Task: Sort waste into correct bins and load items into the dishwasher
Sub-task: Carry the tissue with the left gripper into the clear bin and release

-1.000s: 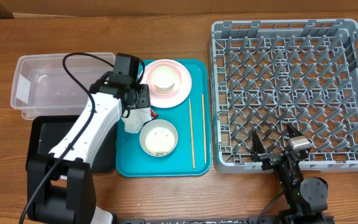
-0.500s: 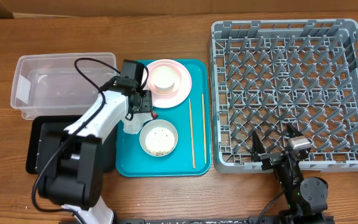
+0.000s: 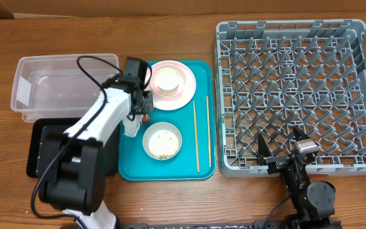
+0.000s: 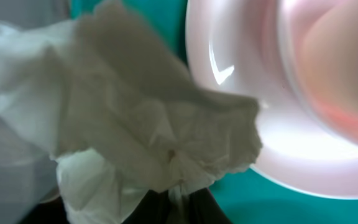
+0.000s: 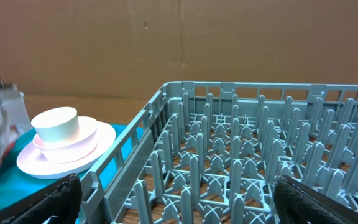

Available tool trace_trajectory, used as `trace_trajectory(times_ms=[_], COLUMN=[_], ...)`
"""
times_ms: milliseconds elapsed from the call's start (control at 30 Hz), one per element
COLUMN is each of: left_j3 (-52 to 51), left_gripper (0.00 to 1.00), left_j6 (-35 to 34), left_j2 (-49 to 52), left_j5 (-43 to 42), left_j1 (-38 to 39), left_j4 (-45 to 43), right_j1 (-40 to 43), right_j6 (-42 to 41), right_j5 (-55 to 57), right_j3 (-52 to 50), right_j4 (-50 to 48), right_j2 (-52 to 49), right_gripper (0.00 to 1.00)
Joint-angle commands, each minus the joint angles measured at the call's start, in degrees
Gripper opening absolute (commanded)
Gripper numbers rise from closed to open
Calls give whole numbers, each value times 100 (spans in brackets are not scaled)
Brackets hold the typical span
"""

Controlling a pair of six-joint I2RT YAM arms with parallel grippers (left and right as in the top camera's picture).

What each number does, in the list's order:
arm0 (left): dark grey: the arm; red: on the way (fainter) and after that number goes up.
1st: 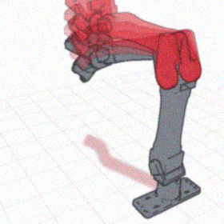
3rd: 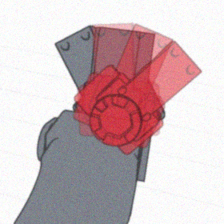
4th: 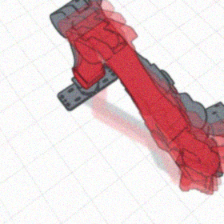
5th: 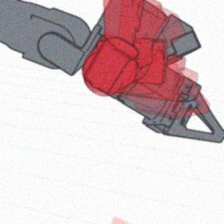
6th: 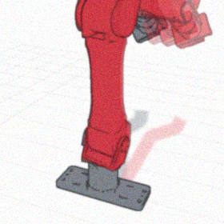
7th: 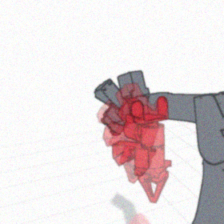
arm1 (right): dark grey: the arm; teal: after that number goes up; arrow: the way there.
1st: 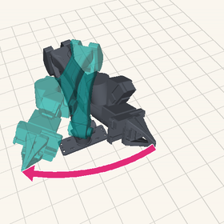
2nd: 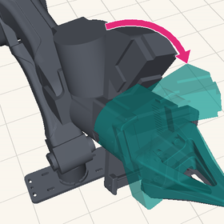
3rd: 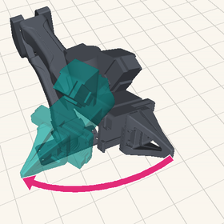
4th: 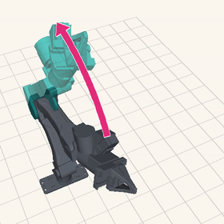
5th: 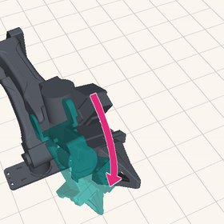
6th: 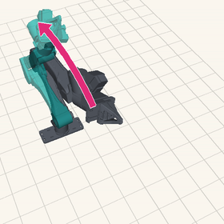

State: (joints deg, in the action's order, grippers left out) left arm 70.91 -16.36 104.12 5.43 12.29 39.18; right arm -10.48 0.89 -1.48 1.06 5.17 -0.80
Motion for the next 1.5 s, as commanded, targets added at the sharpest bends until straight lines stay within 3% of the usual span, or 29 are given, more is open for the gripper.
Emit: trace_trajectory(times_ms=[0, 100, 367, 467, 700, 867, 1067, 1133, 1200, 1233, 1267, 1300, 1467], left_j3=[439, 461, 382, 267, 225, 219, 66, -50, -146, -155, -155, -155, 61], left_gripper=[12, 11, 21, 30, 28, 46, 58, 58, 54, 45, 19, 4, 4], left_j6=[7, 7, 9, 7, 7, -37, -61, -61, -59, -59, -59, -61, -57], left_j2=[-610, -791, -813, -769, -616, -557, -319, -166, 22, 129, 208, 299, 219], left_j5=[66, 52, -503, -546, -372, -328, -35, -35, -33, -33, -35, -55, -48], left_j1=[-15, -15, -11, 26, 48, 48, 48, 48, 48, 48, 48, 46, 46], left_j4=[321, 651, 1023, 957, 898, 890, 811, 713, 603, 588, 581, 581, 778], right_j1=[37, 37, 37, 37, 37, 37, 39, 37, 37, 37, 37, 37, 37], right_j6=[0, 0, 0, 0, 0, 0, 0, 0, 0, 0, 0, 0, 0], right_j5=[7, 7, 7, 7, 7, 7, 7, 7, 7, 7, 7, 7, 7], right_j3=[-61, -61, -61, -61, -61, -61, -61, -61, -61, -61, -61, -61, -61], right_j4=[-37, -37, -37, -39, -39, -39, -39, -39, -37, -39, -37, -39, -39], right_j2=[57, 57, 57, 57, 57, 57, 57, 57, 57, 57, 57, 57, 57], right_gripper=[100, 100, 100, 100, 100, 100, 100, 100, 100, 100, 100, 100, 100])
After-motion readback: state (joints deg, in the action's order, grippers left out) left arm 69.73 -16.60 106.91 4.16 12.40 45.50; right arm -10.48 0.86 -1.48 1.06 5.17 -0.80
